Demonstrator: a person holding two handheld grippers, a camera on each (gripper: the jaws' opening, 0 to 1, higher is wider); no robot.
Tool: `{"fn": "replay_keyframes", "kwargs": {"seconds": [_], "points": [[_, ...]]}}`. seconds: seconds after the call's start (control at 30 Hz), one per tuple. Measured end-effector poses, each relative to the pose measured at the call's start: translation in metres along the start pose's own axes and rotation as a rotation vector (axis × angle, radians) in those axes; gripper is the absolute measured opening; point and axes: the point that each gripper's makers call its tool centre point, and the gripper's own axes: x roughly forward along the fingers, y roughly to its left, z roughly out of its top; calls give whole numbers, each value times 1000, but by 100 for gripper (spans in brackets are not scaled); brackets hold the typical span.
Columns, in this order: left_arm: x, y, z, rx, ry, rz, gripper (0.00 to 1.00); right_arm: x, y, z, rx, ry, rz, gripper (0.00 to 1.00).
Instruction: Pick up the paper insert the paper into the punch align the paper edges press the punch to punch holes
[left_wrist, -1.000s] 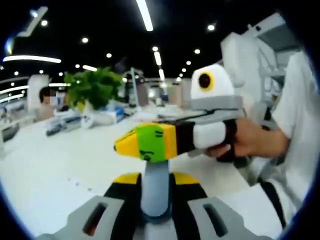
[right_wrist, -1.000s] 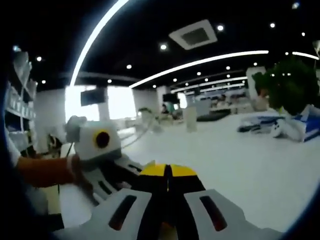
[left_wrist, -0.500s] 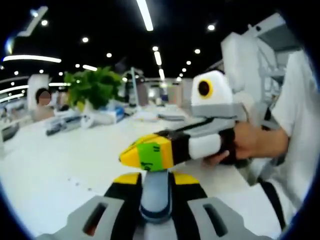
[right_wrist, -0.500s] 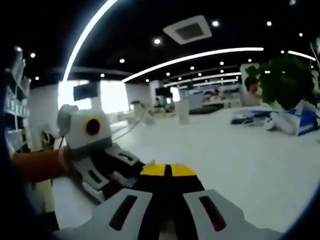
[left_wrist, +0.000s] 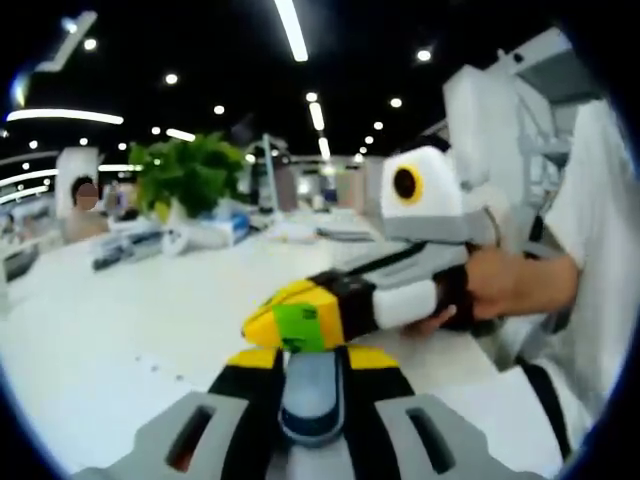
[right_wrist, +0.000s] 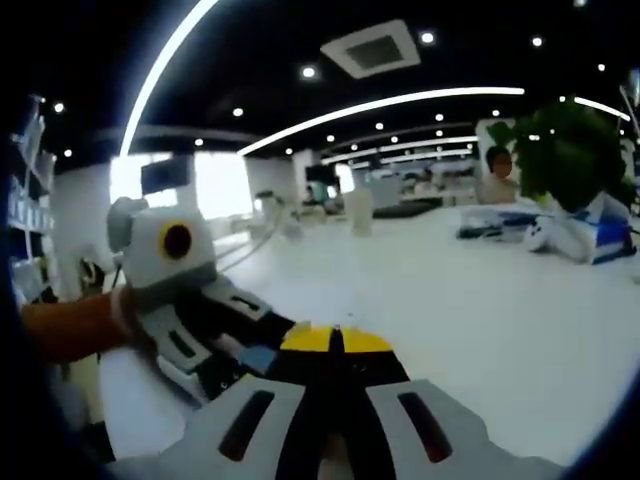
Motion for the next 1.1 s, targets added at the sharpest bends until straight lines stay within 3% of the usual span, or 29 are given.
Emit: {"fn": "replay_keyframes", "kwargs": {"seconds": [0.1,0.3,0.53,0.63,0.67,0.73,0.83,0.9,0.97,1.1], "points": [[0,0,0,-1,0,0,25,0,0,1,3,-5,1,2],[0,0,0,-5,1,-1,25,-3,12,21,-19,-105,58,3],[-1,-1,0,-5,0,2,25,1,21,30,-88,-103,94,3],[-1,-1,0,-4,0,2,25,3,21,30,-73,-100,109,4],[-1,-1,0,-4,1,2,25,2,28,38,-37,-139,145,4],[-1,-1,0,-3,0,3,25,5,24,35,-107,-99,122,4],[-1,-2,0,-4,1,3,25,6,23,43,-95,-122,134,4],[-1,-2,0,-4,1,3,25,3,18,53,-83,-147,139,5],[-1,-2,0,-3,0,3,25,-2,-1,60,-111,-150,92,11],[-1,-2,0,7,-3,1,25,-9,-36,49,-112,-127,48,13]]}}
